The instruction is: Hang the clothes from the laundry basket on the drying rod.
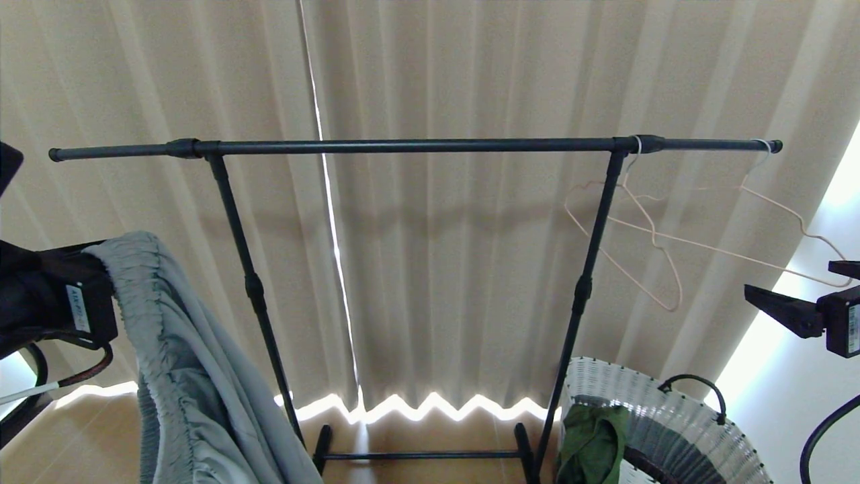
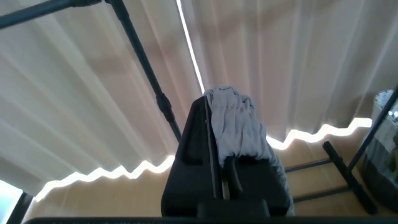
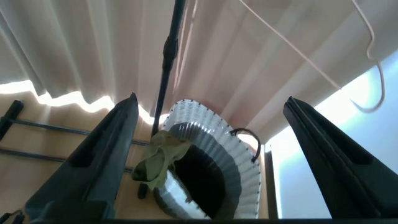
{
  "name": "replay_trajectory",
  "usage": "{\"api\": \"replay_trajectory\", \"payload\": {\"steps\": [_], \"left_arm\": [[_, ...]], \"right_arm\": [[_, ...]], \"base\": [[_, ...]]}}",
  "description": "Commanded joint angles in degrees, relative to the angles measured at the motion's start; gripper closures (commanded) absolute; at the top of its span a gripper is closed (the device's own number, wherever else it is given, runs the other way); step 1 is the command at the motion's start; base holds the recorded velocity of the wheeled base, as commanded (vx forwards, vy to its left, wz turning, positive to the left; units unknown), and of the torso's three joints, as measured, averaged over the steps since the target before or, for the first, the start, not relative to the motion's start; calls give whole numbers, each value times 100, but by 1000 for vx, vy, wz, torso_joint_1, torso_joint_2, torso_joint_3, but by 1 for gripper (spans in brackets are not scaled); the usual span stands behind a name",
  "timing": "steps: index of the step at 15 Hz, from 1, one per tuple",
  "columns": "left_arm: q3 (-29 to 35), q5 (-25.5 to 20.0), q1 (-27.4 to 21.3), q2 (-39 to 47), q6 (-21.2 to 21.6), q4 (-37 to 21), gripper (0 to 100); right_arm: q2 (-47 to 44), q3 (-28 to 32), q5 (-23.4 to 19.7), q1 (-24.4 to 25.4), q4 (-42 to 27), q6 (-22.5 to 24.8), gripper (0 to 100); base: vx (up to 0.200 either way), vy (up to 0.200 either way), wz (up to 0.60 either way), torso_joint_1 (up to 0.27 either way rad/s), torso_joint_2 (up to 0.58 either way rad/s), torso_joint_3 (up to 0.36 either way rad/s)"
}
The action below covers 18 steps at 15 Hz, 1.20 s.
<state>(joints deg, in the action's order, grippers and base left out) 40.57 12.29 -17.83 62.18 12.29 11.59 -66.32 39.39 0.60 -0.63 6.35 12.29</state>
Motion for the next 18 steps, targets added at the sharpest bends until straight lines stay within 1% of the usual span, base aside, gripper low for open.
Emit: {"api": "replay_trajectory", "payload": {"steps": [1,10,14,18], "left_arm": [[-5,2,-1,4,2,1,100],[-5,-7,-1,13,72,1,100],[-49,2,-1,13,90,1,100],[-76,2,-1,4,90,1,100]], "right_arm": [[-4,-1,2,2,-2,2,0],[5,8,2,-7,-2,-7,0],[14,8,2,-279,-2,-7,0],[31,51,2,-385,6,-7,0]], "base": [[0,-200,0,12,12,2],[0,-200,0,4,4,1],[0,-200,0,2,2,1],[0,0,0,0,0,0]]}}
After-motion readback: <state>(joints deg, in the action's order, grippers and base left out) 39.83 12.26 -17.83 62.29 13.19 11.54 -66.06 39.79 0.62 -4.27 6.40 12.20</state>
